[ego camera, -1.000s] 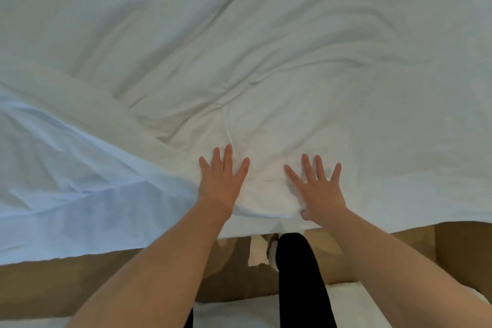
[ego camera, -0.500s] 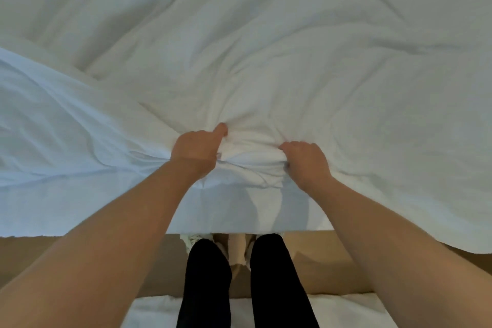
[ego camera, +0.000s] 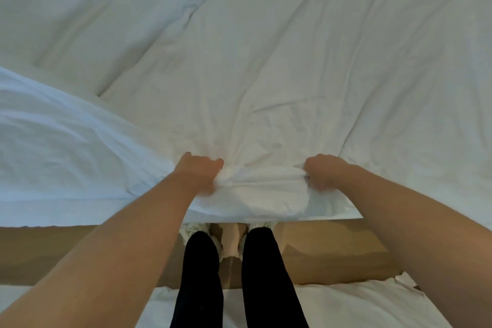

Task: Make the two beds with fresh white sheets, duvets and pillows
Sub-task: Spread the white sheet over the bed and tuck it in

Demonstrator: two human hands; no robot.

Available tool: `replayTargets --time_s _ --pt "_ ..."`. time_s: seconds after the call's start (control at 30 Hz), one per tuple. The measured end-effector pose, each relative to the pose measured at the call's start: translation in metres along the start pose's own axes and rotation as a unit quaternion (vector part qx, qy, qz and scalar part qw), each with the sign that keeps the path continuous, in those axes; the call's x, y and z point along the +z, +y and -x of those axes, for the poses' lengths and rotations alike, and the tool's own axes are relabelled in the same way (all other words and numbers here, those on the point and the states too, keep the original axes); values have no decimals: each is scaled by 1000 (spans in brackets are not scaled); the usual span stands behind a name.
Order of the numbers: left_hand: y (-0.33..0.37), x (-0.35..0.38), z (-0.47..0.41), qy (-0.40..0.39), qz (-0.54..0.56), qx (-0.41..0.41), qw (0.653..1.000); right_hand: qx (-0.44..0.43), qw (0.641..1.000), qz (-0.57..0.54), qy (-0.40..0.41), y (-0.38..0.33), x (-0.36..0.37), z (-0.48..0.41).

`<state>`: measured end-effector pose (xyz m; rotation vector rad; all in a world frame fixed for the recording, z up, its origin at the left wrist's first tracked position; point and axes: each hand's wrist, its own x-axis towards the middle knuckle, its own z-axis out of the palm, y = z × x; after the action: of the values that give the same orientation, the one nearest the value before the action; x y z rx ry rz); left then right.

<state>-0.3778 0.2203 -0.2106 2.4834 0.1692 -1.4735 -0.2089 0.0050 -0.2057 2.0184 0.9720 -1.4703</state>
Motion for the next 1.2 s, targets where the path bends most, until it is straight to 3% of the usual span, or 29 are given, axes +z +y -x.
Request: replayTargets --time_s 0.1,0.23,0.47,0.6,0.77,0.83,0.9,0.93,1.0,1.03,1.07,1.13,1.2 --pt "-22 -19 13 -46 10 -20 999 9 1000 -6 -20 3 -22 9" --pt "-15 -28 14 -47 105 35 993 10 1000 1 15 -4 -37 15" --pt "26 -8 -20 22 68 -16 997 -22 997 45 65 -3 -18 2" --pt "44 -5 -40 61 75 -6 995 16 1000 9 -23 18 14 -8" --pt "72 3 -54 32 64 10 997 26 998 -9 -50 41 50 -9" --pt "75 9 -50 19 55 3 998 11 994 -73 -78 43 50 -5" --pt "75 7 -48 25 47 10 999 -8 977 -214 -18 51 47 0" --pt "76 5 -47 34 45 16 998 -9 965 -249 81 57 44 2" --pt "82 -2 -49 51 53 26 997 51 942 -159 292 74 37 0" --pt "88 -5 -51 58 58 29 996 109 927 -108 343 83 36 -2" --pt "94 -8 -54 67 65 30 995 169 916 -104 350 91 32 -3" --pt "107 -12 -64 92 80 25 992 269 882 -232 312 110 23 -13" --pt "120 -13 -74 113 88 24 989 311 780 -462 284 133 12 -28"
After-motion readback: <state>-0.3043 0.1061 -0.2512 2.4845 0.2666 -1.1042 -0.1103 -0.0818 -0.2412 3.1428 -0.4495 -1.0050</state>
